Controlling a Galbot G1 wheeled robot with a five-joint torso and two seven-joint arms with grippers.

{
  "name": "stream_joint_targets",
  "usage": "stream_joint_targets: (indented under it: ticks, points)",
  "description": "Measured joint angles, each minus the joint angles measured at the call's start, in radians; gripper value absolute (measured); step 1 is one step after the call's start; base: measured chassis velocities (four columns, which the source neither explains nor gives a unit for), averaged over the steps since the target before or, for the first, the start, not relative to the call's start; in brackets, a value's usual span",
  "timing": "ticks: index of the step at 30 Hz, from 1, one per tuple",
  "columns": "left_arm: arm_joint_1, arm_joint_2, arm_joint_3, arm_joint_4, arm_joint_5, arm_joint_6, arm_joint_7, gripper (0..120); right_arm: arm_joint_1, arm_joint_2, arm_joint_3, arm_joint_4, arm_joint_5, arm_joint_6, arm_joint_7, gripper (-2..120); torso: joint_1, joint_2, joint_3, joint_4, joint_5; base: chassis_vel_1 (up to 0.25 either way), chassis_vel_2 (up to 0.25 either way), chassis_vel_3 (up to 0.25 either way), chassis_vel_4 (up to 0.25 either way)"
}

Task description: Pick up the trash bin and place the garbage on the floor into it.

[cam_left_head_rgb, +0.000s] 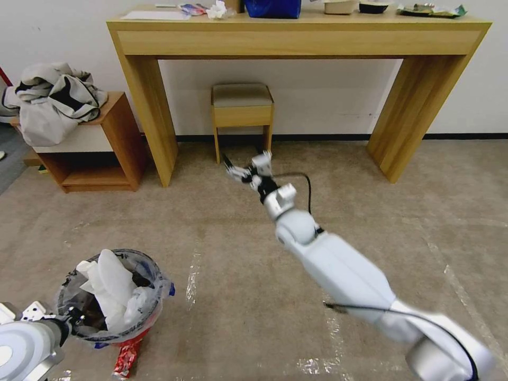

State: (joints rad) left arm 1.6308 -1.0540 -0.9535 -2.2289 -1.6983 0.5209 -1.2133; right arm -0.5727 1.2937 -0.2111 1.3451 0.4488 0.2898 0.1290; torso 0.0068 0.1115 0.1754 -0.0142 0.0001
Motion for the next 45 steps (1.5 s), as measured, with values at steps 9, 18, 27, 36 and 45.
stream_joint_targets:
  ticks: [9, 18, 27, 36, 45]
  points:
    - [0.003, -0.009, -0.002, -0.006, 0.009, 0.0, 0.004, 0, -0.121, 0.027, 0.038, -0.022, -0.02, 0.028, -0.003, 100, 0.0, 0.0, 0.0, 0.0, -0.0001, 0.0, 0.0, 0.0, 0.0]
    - [0.012, -0.008, -0.008, -0.02, 0.007, 0.001, 0.007, 0, -0.134, 0.017, 0.035, -0.025, -0.026, 0.039, -0.01, 100, 0.0, 0.0, 0.0, 0.0, -0.0001, 0.0, 0.0, 0.0, 0.0]
    - [0.032, -0.016, -0.014, -0.036, 0.013, 0.007, 0.011, 0, -0.138, 0.016, 0.029, -0.02, -0.027, 0.04, -0.011, 100, 0.0, 0.0, 0.0, 0.0, -0.0001, 0.004, 0.003, 0.005, 0.006]
    - [0.032, -0.021, -0.014, -0.038, 0.016, 0.008, 0.013, 0, -0.136, 0.012, 0.028, -0.015, -0.027, 0.041, -0.015, 100, 0.0, 0.0, 0.0, 0.0002, -0.0001, 0.049, 0.054, 0.063, 0.058]
    - [0.035, -0.02, -0.016, -0.043, 0.016, 0.005, 0.014, 0, -0.137, 0.018, 0.027, -0.023, -0.031, 0.045, -0.016, 100, 0.0, 0.0, 0.0, 0.0, -0.0001, 0.043, 0.04, 0.042, 0.042]
